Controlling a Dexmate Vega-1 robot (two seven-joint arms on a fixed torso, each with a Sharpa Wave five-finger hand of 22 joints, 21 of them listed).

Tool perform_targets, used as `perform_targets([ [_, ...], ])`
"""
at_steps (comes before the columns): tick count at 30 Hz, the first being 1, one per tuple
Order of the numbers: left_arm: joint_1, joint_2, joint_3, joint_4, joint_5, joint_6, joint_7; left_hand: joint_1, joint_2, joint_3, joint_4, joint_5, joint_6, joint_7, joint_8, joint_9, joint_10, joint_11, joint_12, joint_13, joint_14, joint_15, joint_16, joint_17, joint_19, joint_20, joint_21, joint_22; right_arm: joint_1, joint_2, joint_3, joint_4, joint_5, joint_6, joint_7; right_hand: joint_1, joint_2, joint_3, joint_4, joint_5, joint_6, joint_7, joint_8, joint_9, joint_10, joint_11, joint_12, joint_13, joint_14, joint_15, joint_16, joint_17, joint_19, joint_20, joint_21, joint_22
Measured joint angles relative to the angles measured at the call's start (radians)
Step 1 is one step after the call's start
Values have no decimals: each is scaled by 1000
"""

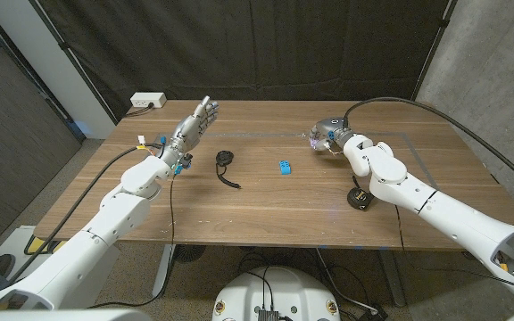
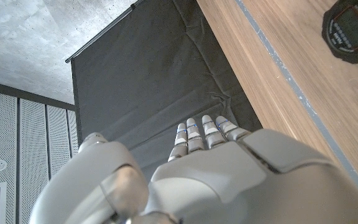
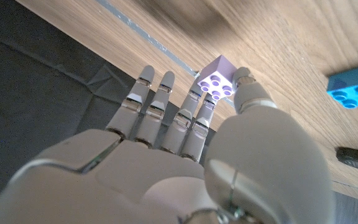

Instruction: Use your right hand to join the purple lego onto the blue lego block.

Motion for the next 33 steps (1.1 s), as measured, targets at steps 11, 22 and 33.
perform_targets([
  [11,13,17,-13,-5,-6,0,-4,0,0,-4,-4,0,0,0,0,0,0,0,-6,5,0,0,0,0,0,0,0,0,-37,-16,23,-104,-32,24,41,0,0,0,0,-1,7,3,-2,-1,0,0,-4,0,0,0,-4,0,0,0,0,0],
  [22,25,23,-21,1,-16,-3,-16,0,0,-8,0,0,0,0,0,0,0,0,-6,5,0,0,0,0,-7,0,0,0,-81,-2,40,-198,-94,8,124,0,0,-4,4,-4,9,2,0,0,3,3,-7,0,2,2,-4,0,0,0,0,0],
  [33,11,8,-17,46,-29,-30,-48,0,0,-16,-1,0,0,0,-8,0,-4,-4,-6,5,-4,-4,-4,0,-11,3,0,0,-119,31,54,-258,-153,-24,186,-6,2,-5,4,-4,15,4,0,0,14,3,-8,0,8,-2,-4,0,0,0,0,0],
])
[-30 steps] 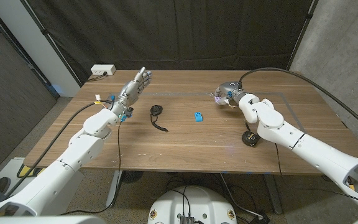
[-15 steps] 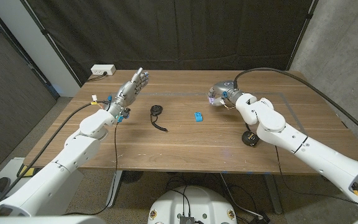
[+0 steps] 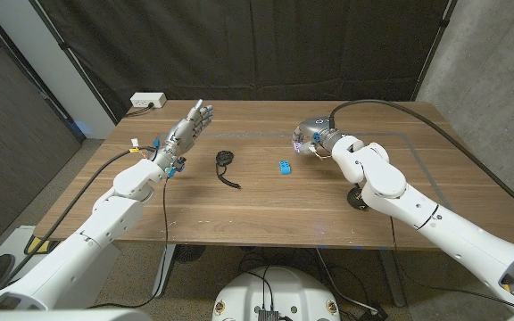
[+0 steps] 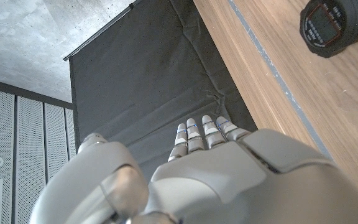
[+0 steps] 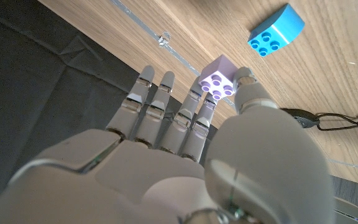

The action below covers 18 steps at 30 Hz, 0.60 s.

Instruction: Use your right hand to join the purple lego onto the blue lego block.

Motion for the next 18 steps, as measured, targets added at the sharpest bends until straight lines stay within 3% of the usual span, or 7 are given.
perform_targets([
  [18,1,-12,-8,25,-12,-10,6,-6,-23,-12,4,0,0,0,0,0,0,0,0,0,0,0,0,0,0,0,0,0,0,69,-22,1,-84,4,87,-9,-3,-4,4,-1,9,2,0,-1,11,0,0,0,6,2,0,0,2,9,-7,0],
])
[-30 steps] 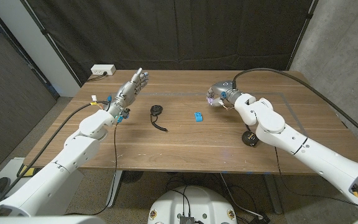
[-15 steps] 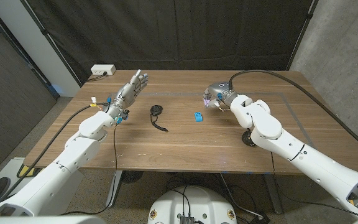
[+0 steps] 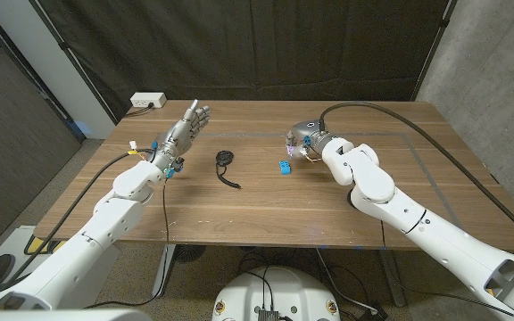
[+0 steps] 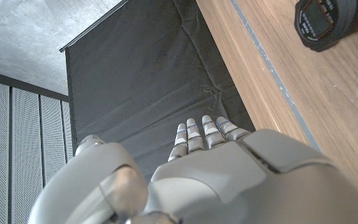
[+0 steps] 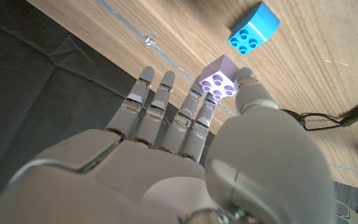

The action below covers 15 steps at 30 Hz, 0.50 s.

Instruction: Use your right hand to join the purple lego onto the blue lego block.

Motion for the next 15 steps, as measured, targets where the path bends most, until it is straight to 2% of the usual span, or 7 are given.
perform_targets([
  [15,15,9,-3,-30,2,2,9,-6,6,-7,1,0,4,4,0,0,0,0,0,0,2,-2,0,0,0,0,0,0,47,34,-23,71,13,78,10,-4,4,-4,4,-3,5,5,-1,-5,0,0,-5,0,0,0,-4,2,2,13,0,0],
])
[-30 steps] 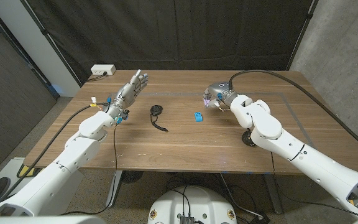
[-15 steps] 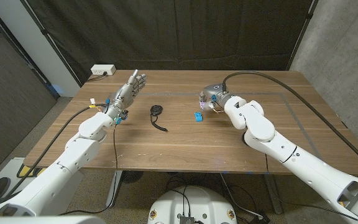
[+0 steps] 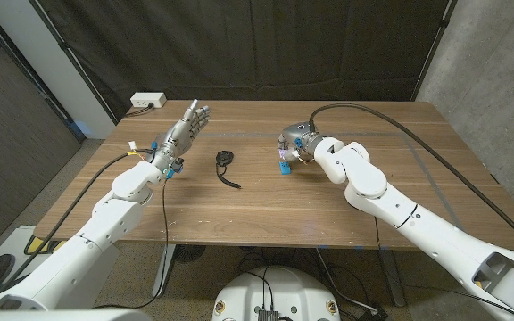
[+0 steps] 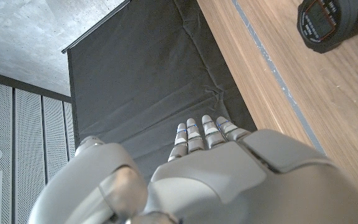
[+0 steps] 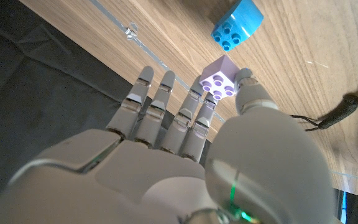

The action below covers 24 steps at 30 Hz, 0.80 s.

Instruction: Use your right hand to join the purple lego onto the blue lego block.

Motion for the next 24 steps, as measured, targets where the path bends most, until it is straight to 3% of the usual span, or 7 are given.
perform_targets([
  [14,4,7,1,-17,4,15,3,0,0,-7,1,0,0,0,0,0,0,0,0,0,0,0,0,0,0,0,0,0,38,13,-19,70,27,29,-4,-8,-2,-4,4,0,5,-2,-5,1,0,0,-4,0,0,0,0,0,7,7,0,0],
  [24,-21,-7,5,27,-33,20,-39,-3,-3,-11,6,0,0,0,0,0,0,0,0,0,0,0,0,0,-6,6,0,0,63,13,-36,106,39,39,-11,-11,2,-4,4,0,5,-2,-2,1,0,0,-8,0,0,0,0,0,11,11,0,0],
])
